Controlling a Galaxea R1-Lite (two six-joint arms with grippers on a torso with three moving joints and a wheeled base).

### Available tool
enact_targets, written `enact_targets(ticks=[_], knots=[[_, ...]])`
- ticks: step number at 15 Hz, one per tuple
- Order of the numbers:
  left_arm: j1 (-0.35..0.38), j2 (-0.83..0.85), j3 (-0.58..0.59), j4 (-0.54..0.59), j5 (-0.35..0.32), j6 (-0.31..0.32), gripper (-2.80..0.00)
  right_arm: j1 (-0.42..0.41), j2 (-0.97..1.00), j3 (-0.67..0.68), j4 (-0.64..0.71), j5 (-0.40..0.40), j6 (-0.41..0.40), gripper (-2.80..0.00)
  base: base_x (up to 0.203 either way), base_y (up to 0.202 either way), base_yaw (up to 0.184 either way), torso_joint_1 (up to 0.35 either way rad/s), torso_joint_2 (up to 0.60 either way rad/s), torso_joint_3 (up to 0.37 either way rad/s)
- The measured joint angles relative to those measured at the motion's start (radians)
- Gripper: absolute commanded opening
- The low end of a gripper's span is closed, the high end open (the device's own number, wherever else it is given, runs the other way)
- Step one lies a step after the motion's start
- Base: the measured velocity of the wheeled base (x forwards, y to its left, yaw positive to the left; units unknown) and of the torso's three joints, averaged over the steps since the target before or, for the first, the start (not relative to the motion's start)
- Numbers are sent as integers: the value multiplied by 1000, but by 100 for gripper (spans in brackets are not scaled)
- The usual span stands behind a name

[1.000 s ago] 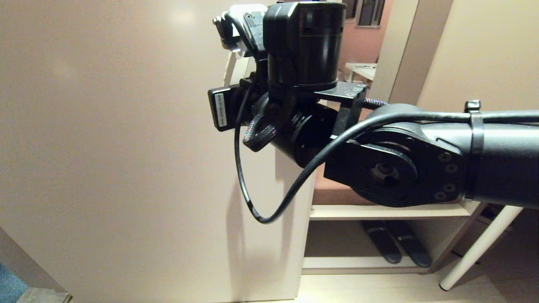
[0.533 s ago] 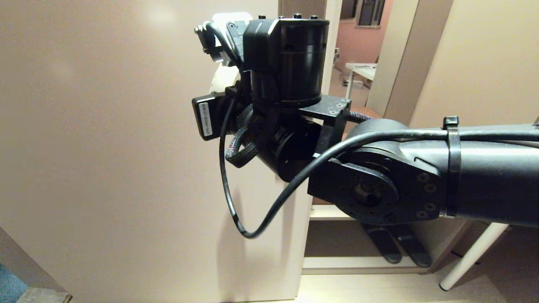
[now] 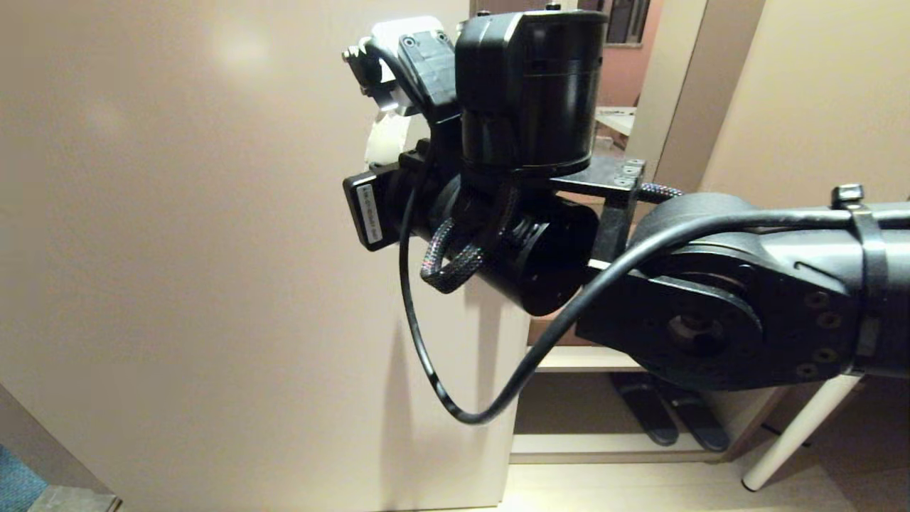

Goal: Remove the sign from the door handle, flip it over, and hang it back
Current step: Take down the sign

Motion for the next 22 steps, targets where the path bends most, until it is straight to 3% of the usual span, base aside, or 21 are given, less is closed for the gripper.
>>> enact_targets(ticks=[7,11,15,22], knots=[[-1,0,0,0,1,0,-280,-37,-45,6,39,10,-22,-280,0,0,0,0,0,0],[0,0,0,0,0,0,-280,-64,-53,8,41,13,-83,-280,0,0,0,0,0,0],[0,0,0,0,1,1,-280,-66,-50,7,37,53,-90,-280,0,0,0,0,0,0],[0,0,0,0,1,0,-280,-61,-25,4,-20,54,-136,-280,0,0,0,0,0,0]])
